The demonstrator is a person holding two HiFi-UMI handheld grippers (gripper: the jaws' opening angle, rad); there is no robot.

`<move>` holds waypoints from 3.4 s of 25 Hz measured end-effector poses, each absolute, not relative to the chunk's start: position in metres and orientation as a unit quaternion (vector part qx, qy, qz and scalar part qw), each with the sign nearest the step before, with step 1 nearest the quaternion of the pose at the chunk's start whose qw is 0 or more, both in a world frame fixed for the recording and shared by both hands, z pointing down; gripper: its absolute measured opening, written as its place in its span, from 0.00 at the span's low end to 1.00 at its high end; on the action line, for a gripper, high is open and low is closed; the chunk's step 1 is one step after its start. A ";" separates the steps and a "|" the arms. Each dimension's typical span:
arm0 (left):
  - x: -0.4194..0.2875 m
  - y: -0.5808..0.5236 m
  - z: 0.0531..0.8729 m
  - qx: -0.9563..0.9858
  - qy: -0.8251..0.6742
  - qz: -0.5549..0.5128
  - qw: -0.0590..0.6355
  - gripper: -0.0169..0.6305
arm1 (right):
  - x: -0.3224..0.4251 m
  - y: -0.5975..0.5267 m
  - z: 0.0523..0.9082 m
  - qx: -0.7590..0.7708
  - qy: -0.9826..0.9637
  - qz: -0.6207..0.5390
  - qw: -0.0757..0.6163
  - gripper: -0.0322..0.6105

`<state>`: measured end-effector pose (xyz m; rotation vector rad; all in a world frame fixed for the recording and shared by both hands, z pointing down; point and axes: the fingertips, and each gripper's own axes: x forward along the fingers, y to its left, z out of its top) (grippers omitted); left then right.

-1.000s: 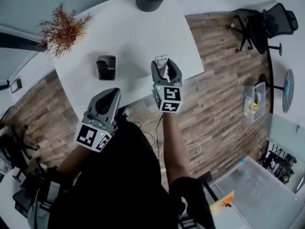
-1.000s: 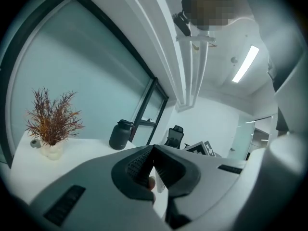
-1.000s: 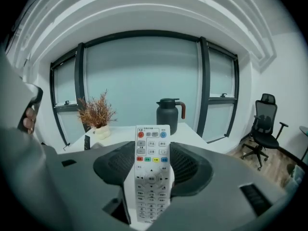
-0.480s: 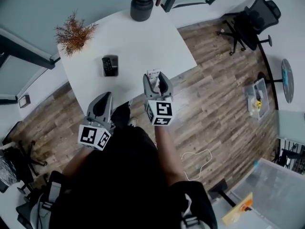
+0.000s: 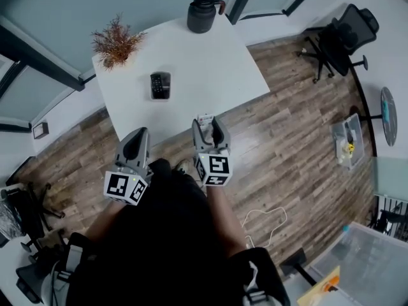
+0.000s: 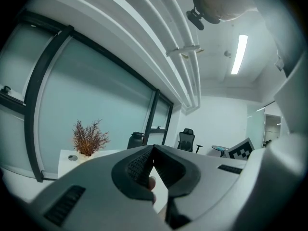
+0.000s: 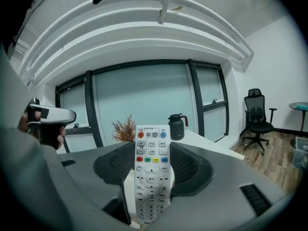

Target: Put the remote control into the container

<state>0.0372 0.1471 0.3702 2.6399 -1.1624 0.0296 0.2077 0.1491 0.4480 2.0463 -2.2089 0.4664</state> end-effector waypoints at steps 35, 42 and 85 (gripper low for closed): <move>-0.075 -0.013 0.358 0.915 -0.376 -0.039 0.142 0.04 | 0.109 -0.005 0.413 0.719 -0.682 0.132 0.023 0.40; -0.088 -0.027 0.359 0.920 -0.361 -0.033 0.150 0.04 | 0.106 -0.034 0.399 0.741 -0.660 0.125 0.002 0.40; -0.068 -0.109 0.454 0.881 -0.404 0.041 0.241 0.04 | 0.133 -0.145 0.545 0.730 -0.641 0.226 0.065 0.40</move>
